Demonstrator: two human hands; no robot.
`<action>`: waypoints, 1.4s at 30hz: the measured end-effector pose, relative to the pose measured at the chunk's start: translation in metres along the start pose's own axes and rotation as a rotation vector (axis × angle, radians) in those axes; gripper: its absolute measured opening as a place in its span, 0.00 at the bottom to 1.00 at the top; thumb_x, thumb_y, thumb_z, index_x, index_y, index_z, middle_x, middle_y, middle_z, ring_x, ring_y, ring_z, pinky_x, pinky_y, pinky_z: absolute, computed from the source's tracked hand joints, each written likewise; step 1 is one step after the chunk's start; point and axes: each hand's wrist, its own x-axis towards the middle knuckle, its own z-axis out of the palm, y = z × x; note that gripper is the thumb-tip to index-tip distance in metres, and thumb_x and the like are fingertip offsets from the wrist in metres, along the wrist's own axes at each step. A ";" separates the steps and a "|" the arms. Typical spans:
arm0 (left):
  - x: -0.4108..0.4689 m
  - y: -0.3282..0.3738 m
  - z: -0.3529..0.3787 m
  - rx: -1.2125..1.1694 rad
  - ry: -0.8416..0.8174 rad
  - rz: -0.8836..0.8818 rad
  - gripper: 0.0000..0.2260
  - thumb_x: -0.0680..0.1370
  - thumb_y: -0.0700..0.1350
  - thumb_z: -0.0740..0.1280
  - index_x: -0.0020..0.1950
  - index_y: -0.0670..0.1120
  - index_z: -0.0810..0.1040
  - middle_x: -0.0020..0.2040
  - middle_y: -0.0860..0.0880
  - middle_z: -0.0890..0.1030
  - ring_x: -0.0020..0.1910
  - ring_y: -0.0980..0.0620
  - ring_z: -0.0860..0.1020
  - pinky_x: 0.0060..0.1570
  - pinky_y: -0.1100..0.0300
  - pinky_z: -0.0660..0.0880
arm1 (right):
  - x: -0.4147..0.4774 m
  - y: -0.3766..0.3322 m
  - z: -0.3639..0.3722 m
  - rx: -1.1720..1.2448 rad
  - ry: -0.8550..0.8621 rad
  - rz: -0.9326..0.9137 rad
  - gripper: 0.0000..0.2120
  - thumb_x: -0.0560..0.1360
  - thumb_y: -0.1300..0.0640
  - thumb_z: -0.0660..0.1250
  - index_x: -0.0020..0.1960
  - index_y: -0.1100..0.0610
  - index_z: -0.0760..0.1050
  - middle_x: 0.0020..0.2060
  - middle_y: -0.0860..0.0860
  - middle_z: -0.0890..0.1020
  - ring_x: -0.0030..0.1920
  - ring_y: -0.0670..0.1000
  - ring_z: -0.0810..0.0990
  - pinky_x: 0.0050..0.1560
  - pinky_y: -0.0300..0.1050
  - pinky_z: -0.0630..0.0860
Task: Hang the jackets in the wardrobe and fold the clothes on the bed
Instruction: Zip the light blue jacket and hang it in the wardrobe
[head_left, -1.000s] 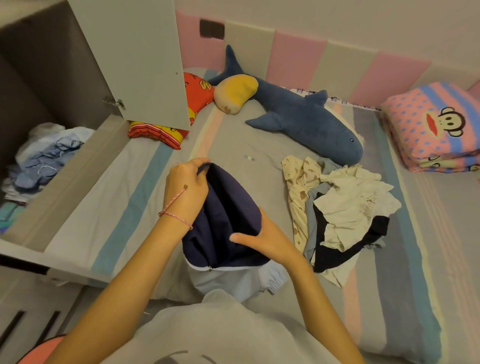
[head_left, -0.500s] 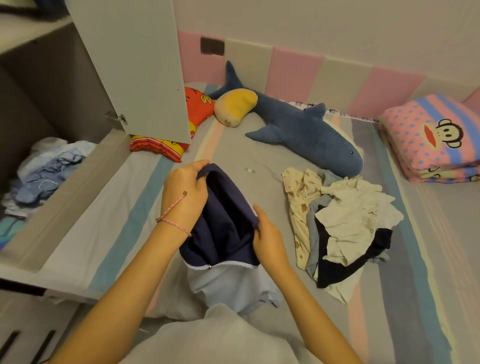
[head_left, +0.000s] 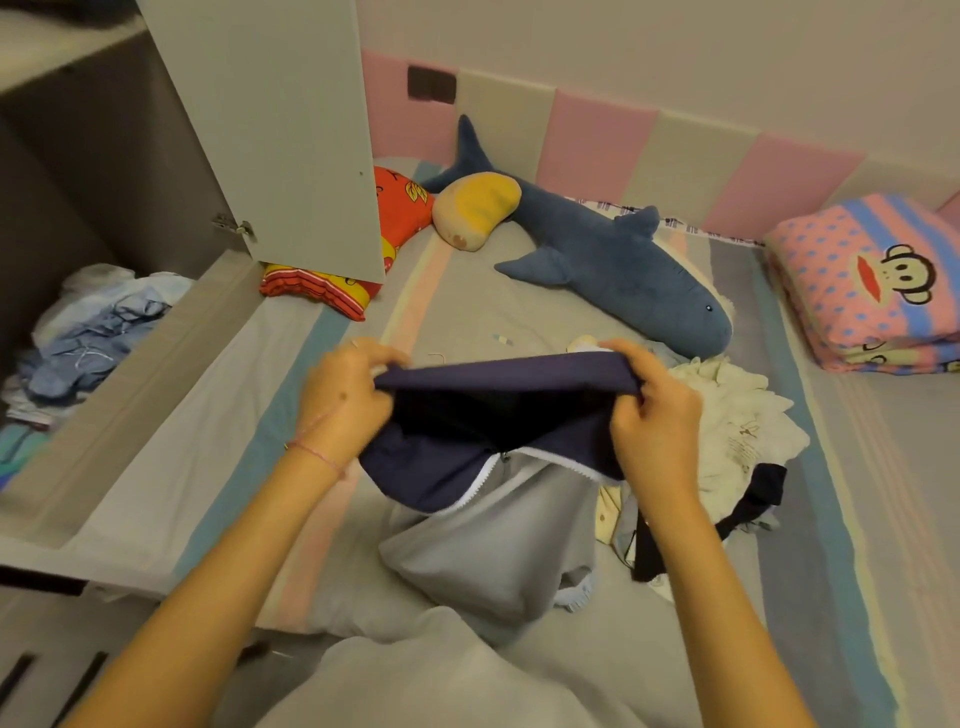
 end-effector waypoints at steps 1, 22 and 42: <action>0.014 0.007 -0.015 0.066 0.124 0.089 0.16 0.69 0.34 0.62 0.48 0.48 0.83 0.52 0.45 0.80 0.51 0.41 0.78 0.48 0.53 0.75 | 0.009 -0.008 -0.009 -0.038 0.037 -0.076 0.24 0.67 0.69 0.54 0.59 0.58 0.78 0.45 0.48 0.81 0.43 0.47 0.77 0.48 0.26 0.70; 0.069 -0.098 0.067 0.131 -0.640 -0.364 0.11 0.74 0.41 0.57 0.44 0.40 0.78 0.36 0.46 0.77 0.39 0.46 0.76 0.32 0.59 0.66 | 0.031 0.113 0.131 -0.471 -1.245 0.411 0.07 0.76 0.61 0.56 0.41 0.60 0.70 0.39 0.56 0.76 0.40 0.55 0.73 0.37 0.44 0.66; 0.177 -0.305 0.262 -0.241 -0.447 -0.668 0.14 0.75 0.40 0.60 0.59 0.51 0.74 0.46 0.46 0.80 0.43 0.47 0.78 0.46 0.54 0.75 | 0.137 0.280 0.569 -0.099 -1.250 0.720 0.28 0.74 0.56 0.69 0.68 0.64 0.61 0.56 0.54 0.69 0.54 0.53 0.72 0.42 0.40 0.74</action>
